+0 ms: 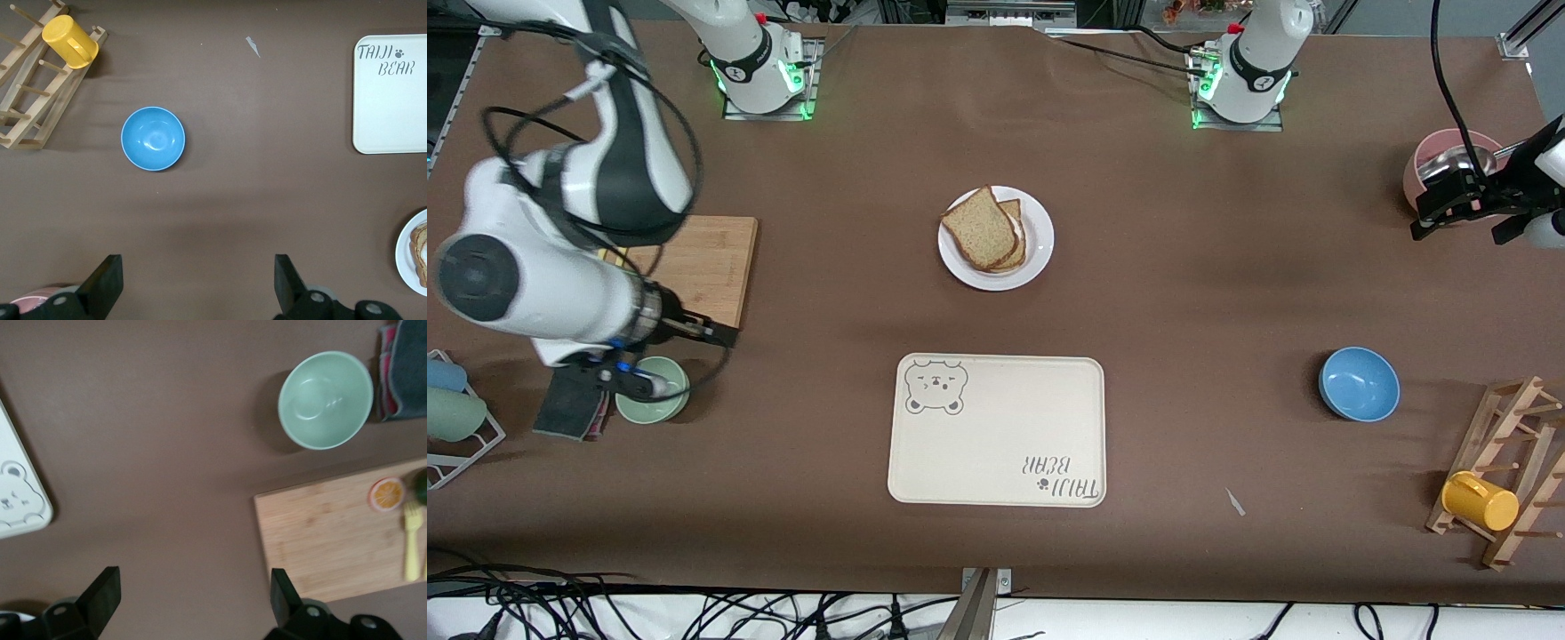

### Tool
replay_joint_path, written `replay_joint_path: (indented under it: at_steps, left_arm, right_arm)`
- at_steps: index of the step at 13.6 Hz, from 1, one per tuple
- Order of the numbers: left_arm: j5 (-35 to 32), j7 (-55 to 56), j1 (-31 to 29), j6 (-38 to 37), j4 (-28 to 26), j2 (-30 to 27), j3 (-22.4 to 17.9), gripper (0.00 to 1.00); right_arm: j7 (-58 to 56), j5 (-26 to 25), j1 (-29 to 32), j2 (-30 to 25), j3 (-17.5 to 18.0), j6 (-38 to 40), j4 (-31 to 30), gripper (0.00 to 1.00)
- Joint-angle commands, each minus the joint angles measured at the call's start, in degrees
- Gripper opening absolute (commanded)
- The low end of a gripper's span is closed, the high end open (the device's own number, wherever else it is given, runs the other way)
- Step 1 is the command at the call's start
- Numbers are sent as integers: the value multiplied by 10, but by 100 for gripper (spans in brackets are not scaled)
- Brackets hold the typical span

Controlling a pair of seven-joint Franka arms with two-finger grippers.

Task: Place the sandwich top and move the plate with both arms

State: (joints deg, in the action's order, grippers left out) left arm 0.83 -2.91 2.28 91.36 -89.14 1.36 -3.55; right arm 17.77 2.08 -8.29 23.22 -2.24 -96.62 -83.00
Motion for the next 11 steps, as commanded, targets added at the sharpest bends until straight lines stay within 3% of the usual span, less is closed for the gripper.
replay_joint_path:
  at_steps: [1,4,6,11]
  left_arm:
    - [4,3,3,2,-9,0,-2,100]
    - [4,2,2,8,-23,3,-2,100]
    - [5,6,3,11,-32,5,-2,100]
    - [14,-3,2,20,-60,15,-1,100]
  right_arm:
    - [-110,-6,47,-83,9,-10,-89,100]
    - [-193,-5,81,-159,9,-50,-161,100]
    - [-191,-6,82,-206,9,-49,-195,100]
    - [-194,2,107,-252,9,-63,-197,100]
